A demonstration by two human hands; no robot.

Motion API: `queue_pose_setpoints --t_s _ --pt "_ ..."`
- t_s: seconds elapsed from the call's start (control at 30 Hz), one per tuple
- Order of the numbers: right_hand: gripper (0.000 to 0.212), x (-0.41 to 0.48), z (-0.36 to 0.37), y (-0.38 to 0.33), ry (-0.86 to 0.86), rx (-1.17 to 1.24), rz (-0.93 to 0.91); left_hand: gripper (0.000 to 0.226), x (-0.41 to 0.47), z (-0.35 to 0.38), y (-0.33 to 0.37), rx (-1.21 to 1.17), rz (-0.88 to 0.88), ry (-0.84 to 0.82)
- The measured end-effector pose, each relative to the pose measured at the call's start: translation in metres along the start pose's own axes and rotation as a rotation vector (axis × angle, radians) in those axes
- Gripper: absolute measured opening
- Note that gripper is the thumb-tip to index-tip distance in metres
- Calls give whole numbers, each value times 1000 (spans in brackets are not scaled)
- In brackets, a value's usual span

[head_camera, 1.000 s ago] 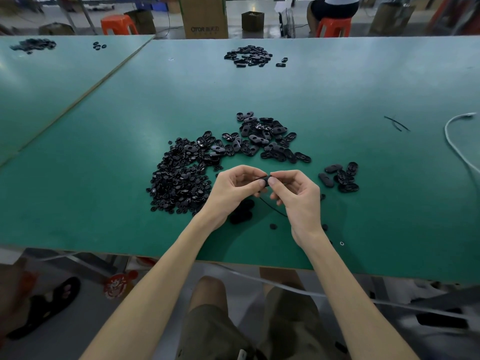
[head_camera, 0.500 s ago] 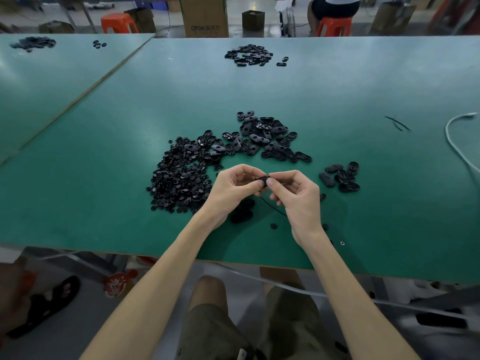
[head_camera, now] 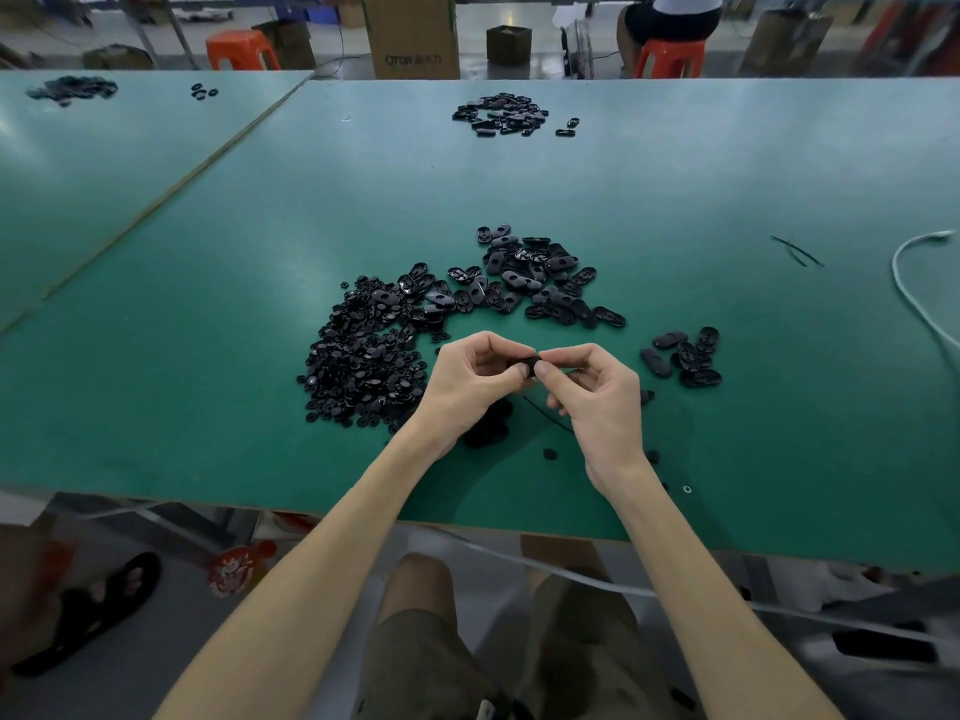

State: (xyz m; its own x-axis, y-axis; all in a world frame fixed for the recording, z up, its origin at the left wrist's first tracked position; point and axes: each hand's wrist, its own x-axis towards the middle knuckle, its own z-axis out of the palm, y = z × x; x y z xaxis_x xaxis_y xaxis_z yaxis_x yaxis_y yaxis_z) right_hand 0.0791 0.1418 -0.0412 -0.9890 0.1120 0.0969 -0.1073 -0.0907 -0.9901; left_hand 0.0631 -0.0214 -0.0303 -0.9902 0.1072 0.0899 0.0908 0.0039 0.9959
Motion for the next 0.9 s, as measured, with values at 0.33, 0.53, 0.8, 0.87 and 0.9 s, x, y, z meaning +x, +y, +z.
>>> queue_pose_setpoints --t_s 0.33,0.53,0.8,0.87,0.9 --pt "8 1 0 0 38 20 11 19 0 0 3 32 5 6" --pt "7 2 0 1 35 3 15 18 1 0 3 78 2 10" --pt "10 2 2 1 109 -33 34 15 26 16 34 322 97 37" --pt "7 2 2 1 105 -67 37 13 35 28 46 346 116 57" --pt "5 2 2 1 96 -64 37 13 40 36 51 349 116 51"
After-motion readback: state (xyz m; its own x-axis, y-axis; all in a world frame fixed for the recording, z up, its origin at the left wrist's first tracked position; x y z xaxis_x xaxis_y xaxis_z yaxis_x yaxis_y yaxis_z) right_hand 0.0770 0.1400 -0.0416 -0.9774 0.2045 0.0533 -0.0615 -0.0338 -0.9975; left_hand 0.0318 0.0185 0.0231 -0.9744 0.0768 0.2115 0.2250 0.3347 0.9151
